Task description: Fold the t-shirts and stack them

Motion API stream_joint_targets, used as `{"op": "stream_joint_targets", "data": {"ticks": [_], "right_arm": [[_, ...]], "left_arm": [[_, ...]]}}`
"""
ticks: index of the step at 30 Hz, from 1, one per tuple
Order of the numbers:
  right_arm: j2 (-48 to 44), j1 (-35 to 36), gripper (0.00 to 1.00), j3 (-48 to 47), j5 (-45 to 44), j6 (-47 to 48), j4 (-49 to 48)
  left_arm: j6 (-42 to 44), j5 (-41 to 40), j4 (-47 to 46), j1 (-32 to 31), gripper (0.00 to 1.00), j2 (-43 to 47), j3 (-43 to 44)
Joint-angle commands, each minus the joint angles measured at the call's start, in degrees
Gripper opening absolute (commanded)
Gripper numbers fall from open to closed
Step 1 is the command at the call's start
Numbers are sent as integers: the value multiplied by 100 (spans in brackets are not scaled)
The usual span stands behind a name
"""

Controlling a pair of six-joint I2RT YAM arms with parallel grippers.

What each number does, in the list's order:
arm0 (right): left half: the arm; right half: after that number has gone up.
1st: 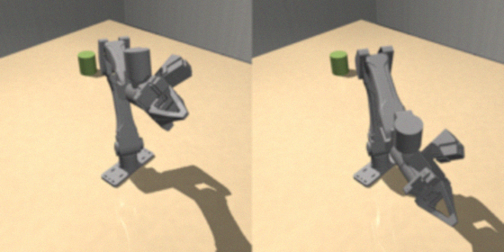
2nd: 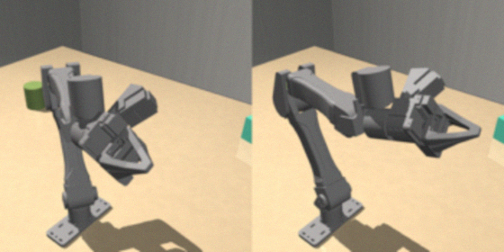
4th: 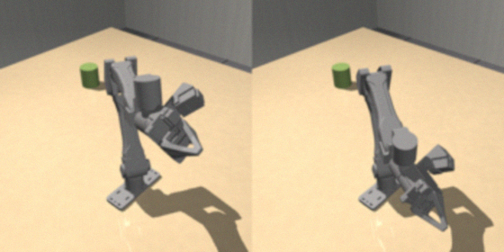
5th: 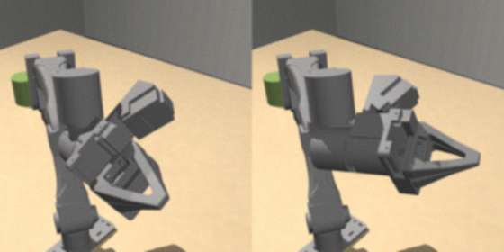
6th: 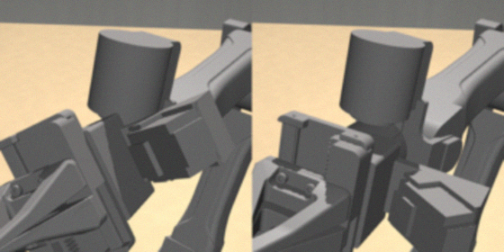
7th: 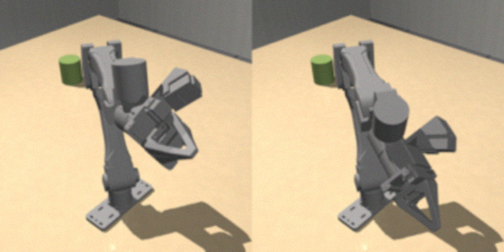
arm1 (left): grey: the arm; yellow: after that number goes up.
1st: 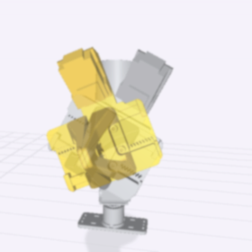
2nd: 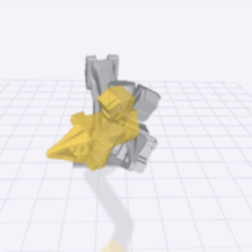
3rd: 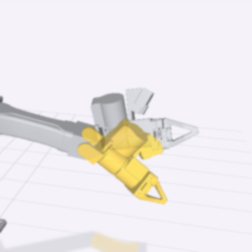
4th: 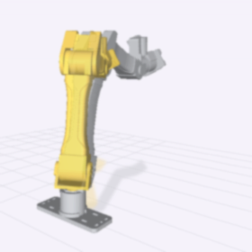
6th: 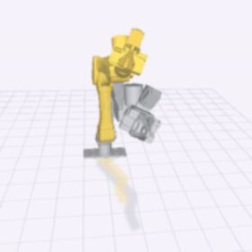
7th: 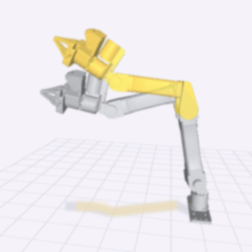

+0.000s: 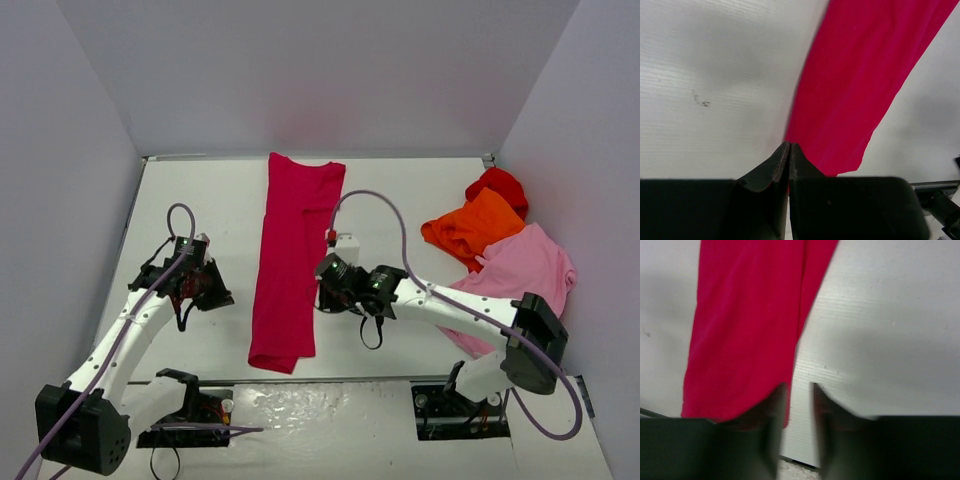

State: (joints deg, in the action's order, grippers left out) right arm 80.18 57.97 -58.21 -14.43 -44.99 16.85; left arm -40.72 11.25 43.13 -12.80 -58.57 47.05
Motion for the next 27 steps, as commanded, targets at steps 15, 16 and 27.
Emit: {"op": "stream_joint_targets", "data": {"ticks": [15, 16, 27], "right_arm": [[755, 1247, 54, 1013, 1306, -771, -1021], [805, 1251, 54, 1032, 1329, -767, -1025], [1432, 1229, 49, 967, 1144, -482, -1430]], "left_arm": [[-186, 459, -384, -16, 8, -170, 57], [-171, 451, -365, -20, 8, -178, 64], [-80, 319, -274, -21, 8, -216, 184]]}}
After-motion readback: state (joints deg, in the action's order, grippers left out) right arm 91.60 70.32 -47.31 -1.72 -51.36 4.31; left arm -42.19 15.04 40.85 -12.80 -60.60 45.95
